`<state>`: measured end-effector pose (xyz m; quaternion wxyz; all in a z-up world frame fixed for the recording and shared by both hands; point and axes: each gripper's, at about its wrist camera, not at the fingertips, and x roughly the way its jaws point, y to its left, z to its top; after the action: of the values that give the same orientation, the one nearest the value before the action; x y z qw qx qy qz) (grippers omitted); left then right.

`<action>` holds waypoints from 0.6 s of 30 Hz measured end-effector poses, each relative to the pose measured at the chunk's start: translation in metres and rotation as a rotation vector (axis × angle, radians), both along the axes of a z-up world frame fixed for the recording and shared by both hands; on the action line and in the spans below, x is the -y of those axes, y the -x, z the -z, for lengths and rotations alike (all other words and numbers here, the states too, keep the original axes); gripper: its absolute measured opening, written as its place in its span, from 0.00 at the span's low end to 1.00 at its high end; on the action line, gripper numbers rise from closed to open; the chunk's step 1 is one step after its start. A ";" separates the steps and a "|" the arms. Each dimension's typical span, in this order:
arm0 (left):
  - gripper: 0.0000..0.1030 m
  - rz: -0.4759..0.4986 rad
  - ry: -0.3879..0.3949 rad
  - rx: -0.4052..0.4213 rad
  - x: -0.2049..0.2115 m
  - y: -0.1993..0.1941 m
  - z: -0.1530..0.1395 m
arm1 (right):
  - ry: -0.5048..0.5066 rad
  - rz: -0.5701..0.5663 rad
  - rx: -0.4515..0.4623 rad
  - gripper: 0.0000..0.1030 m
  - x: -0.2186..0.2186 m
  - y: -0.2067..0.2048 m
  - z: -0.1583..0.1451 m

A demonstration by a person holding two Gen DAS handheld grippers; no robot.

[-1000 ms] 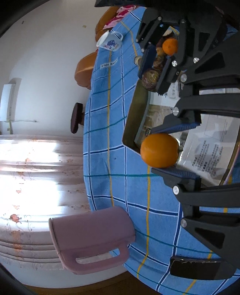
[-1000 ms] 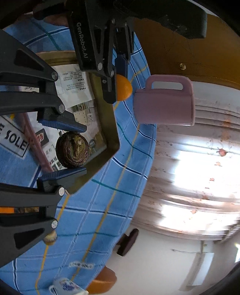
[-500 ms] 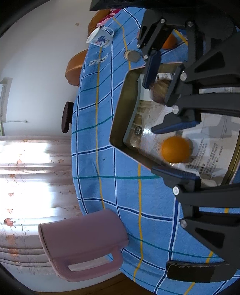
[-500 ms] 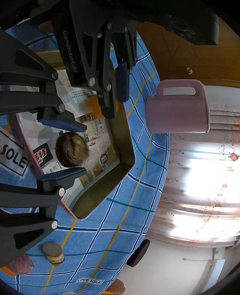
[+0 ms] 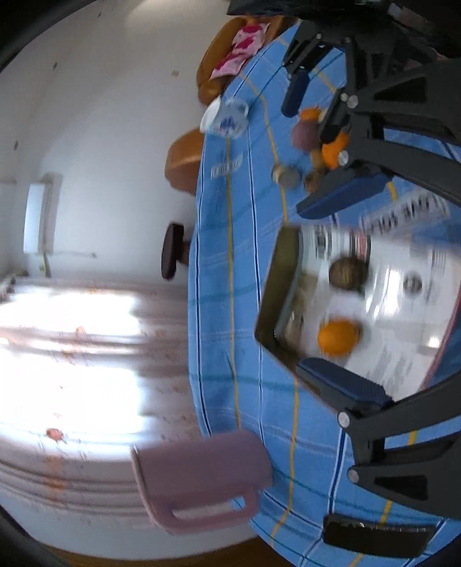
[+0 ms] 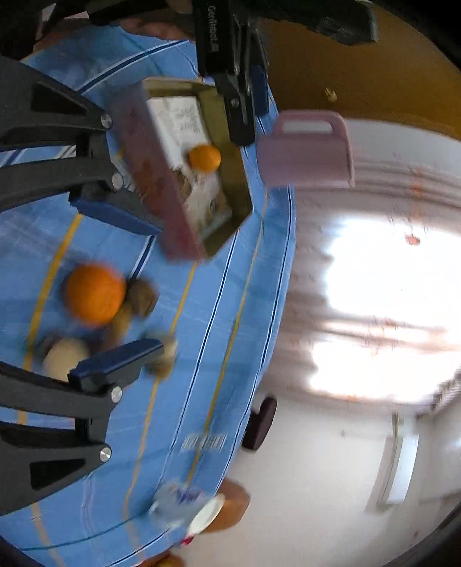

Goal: Organize fruits
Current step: 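Move both open tools back over the fruit cluster, then grasp the beige round slice with the right tool while the left tool grasps a large orange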

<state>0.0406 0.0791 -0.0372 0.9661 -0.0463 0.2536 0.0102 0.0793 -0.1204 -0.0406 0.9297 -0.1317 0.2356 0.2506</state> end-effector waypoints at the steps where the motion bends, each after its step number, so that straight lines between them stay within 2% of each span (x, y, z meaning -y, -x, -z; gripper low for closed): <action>1: 0.81 0.020 -0.002 0.002 0.010 -0.001 0.000 | -0.001 0.029 0.000 0.62 0.011 0.001 0.001; 6: 0.81 0.112 -0.020 -0.022 0.055 -0.010 0.007 | -0.001 0.107 -0.037 0.62 0.041 -0.002 0.012; 9: 0.81 0.141 -0.043 -0.050 0.075 -0.018 0.015 | -0.014 0.094 -0.075 0.62 0.045 -0.007 0.016; 14: 0.81 0.160 -0.062 -0.093 0.091 -0.028 0.026 | 0.030 0.060 -0.138 0.62 0.034 -0.013 0.025; 16: 0.81 0.162 -0.056 -0.103 0.092 -0.031 0.029 | 0.040 0.047 -0.164 0.59 0.030 -0.017 0.029; 18: 0.81 0.165 -0.051 -0.112 0.093 -0.034 0.030 | 0.057 0.046 -0.206 0.51 0.028 -0.022 0.035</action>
<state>0.0747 -0.0139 -0.0675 0.9489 0.0002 0.3097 -0.0605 0.1018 -0.1487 -0.0753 0.9020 -0.1260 0.3398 0.2346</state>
